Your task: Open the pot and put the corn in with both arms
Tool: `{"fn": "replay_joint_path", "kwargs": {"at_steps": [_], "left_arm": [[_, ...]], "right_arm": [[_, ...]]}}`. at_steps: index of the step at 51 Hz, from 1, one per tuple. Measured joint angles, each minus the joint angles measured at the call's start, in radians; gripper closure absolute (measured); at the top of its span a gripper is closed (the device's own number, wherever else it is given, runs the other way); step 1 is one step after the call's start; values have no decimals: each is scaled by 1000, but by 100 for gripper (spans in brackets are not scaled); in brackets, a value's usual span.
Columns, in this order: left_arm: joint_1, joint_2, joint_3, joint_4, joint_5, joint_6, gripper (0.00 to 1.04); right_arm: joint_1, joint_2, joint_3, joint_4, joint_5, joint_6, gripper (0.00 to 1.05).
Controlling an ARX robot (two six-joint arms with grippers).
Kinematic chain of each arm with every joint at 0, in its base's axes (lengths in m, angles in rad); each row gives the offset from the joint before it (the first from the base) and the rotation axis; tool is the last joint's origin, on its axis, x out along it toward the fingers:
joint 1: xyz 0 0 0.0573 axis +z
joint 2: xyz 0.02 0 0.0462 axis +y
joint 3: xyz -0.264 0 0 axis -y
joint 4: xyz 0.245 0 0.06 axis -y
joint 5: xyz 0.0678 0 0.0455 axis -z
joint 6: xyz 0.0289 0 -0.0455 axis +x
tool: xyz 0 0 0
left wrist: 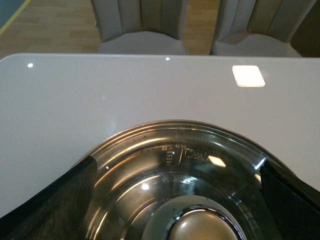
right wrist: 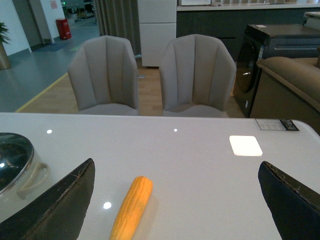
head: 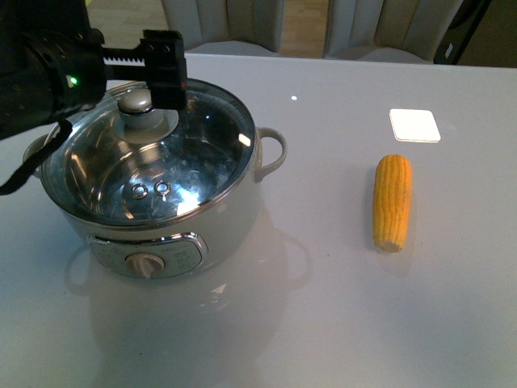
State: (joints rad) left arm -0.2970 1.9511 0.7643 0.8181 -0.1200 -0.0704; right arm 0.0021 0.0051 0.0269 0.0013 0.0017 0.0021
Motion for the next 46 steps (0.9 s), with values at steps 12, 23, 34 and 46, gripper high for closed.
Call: {"fn": "replay_joint_path", "kwargs": {"at_steps": [12,23,34,46], "left_arm": [[-21,115,34,31,-31,15,7],[-36,151,48,40,-41,17,7],[-44,164,57,42,-53,-2,15],[-51,164,61,42,-80,-16,56]], "right_arm": [[0,0,0,0,0,0,9],[0,0,0,0,0,0,9],[0,0,0,0,0,0,9],[0,0,0,0,0,0,9]]}}
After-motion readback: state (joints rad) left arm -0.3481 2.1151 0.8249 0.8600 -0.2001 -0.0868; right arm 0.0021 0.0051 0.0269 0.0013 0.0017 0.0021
